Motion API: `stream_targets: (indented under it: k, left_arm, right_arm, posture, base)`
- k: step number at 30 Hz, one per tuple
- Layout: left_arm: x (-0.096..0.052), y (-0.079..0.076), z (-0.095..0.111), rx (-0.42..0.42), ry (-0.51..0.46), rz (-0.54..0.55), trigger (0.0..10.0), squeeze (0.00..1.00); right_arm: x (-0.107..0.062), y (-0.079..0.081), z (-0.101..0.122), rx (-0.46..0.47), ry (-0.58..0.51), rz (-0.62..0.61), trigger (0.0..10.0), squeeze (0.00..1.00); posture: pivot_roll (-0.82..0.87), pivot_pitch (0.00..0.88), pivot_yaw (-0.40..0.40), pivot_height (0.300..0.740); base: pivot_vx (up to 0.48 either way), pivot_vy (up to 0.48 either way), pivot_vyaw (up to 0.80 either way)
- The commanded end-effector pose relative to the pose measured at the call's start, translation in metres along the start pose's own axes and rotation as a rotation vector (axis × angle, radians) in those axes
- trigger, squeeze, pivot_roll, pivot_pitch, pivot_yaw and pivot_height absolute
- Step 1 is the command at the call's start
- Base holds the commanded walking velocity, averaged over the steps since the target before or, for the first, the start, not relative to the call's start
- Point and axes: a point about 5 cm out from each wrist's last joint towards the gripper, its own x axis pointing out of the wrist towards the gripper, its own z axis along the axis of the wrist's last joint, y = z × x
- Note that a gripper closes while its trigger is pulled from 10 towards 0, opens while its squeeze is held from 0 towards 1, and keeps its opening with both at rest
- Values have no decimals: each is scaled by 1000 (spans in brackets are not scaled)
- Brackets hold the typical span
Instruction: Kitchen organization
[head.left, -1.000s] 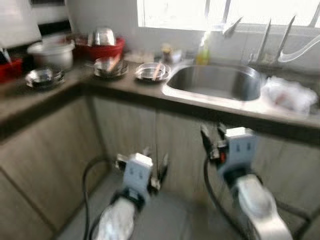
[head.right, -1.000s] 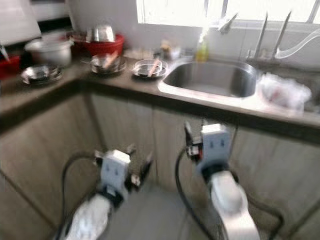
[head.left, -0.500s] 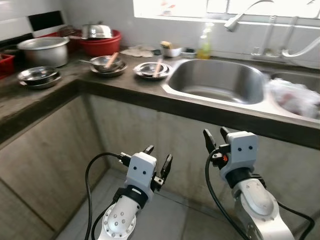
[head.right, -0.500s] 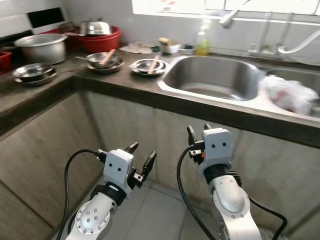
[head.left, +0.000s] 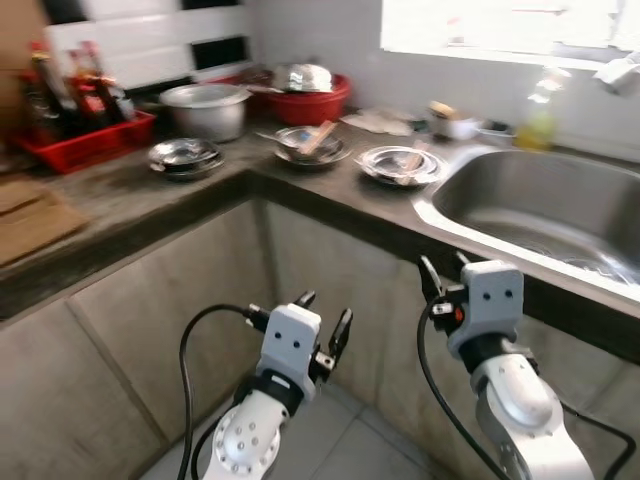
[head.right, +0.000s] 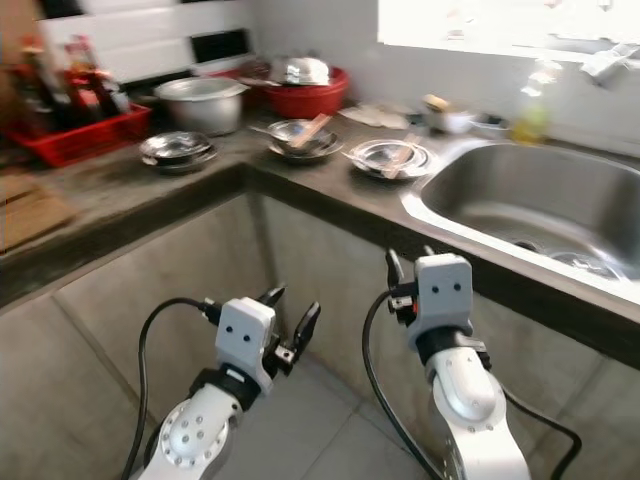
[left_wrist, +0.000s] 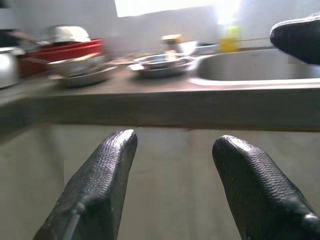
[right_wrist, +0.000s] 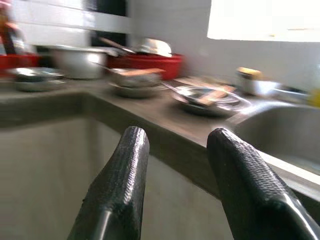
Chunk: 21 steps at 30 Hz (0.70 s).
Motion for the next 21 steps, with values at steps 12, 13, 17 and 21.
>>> stream_targets:
  k: [12,13,17,21]
  left_arm:
    - [-1,6,0,14,-2,17,10000,0]
    - [-1,6,0,15,-3,17,10000,0]
    - [-1,6,0,17,-3,18,10000,0]
    - [0,6,0,17,-3,16,10000,0]
  right_arm:
    - [3,6,5,-13,-30,39,10000,0]
    - [3,7,5,-13,-31,43,10000,0]
    - [4,8,5,-14,-36,47,10000,0]
    - [5,7,6,-13,-42,46,10000,0]
  posture:
    - [73,0,-24,740]
    - [74,0,-25,740]
    - [74,0,-24,740]
    - [72,0,-24,740]
  base:
    - [342,0,266]
    - [337,0,800]
    - [340,0,798]
    - [339,0,798]
